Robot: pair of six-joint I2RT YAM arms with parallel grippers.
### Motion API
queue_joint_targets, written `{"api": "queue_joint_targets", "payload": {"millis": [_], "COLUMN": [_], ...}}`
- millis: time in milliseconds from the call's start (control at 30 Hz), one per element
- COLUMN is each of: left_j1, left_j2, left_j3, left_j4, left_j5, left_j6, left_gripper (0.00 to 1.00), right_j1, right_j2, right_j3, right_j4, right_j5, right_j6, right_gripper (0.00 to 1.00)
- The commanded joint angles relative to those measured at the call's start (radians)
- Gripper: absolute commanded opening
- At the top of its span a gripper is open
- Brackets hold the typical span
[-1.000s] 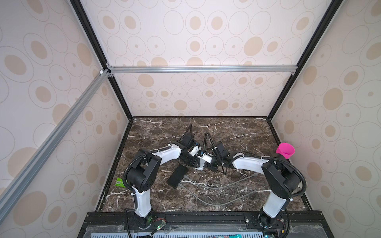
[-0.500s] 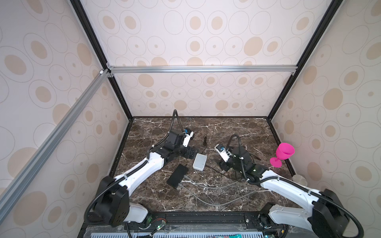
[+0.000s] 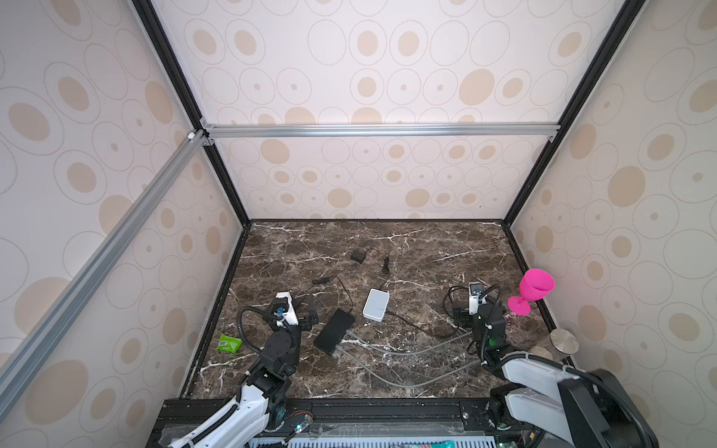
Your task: Insert the plug into the switch port
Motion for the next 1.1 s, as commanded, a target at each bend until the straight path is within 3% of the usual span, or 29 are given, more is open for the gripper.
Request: {"api": "queue_joint_targets", "payload": {"millis": [0,133,167,233,267,333,400,533,600,667,900,1000,1067], "left_j1": [0.026,0.132,0.156,0.199,0.219,0.255,0.265,0.335,0.384,0.430,0.441,0.441,0.441], "left_j2": [0.076,0.273,0.338,0.467,0.530,0.634,0.696,0.847,0.862,0.919,0.924,0.923,0.917], "left_j3": [-0.012,-0.032,-0.035,-0.031,-0.019,0.025,0.123,0.184,0.187,0.185,0.187,0.188,0.190], "left_j4": [0.213,0.342,0.388,0.497,0.549,0.609,0.492,0.563,0.562,0.589,0.612,0.608,0.588], "left_j5": [-0.060,0.005,0.014,0.042,0.041,0.100,0.107,0.204,0.179,0.240,0.254,0.256,0.258], "left_j6": [0.180,0.123,0.102,0.075,0.064,0.056,0.100,0.147,0.064,0.021,0.024,0.023,0.019], "left_gripper": [0.98,0.98,0.98,0.98,0.98,0.98,0.98,0.98,0.98,0.98,0.98,0.98,0.98], "right_j1": [-0.014,-0.043,-0.042,-0.047,-0.072,-0.076,-0.076,-0.097,-0.124,-0.130,-0.139,-0.188,-0.189], "right_j2": [0.141,0.383,0.371,0.271,0.274,0.315,0.294,0.303,0.286,0.291,0.288,0.289,0.294], "right_j3": [0.066,0.072,0.080,0.131,0.141,0.144,0.147,0.225,0.257,0.255,0.265,0.294,0.291], "right_j4": [0.261,0.537,0.511,0.247,0.232,0.297,0.257,0.126,0.026,0.038,0.013,-0.048,-0.035], "right_j5": [-0.102,-0.042,-0.033,-0.062,-0.117,-0.080,-0.081,-0.111,-0.158,-0.165,-0.184,-0.303,-0.306], "right_j6": [-0.026,0.008,0.012,0.042,0.046,0.053,0.053,0.078,0.099,0.100,0.104,0.119,0.117], "right_gripper": [1.00,1.00,1.00,1.00,0.99,0.99,1.00,1.00,1.00,1.00,1.00,1.00,1.00]}}
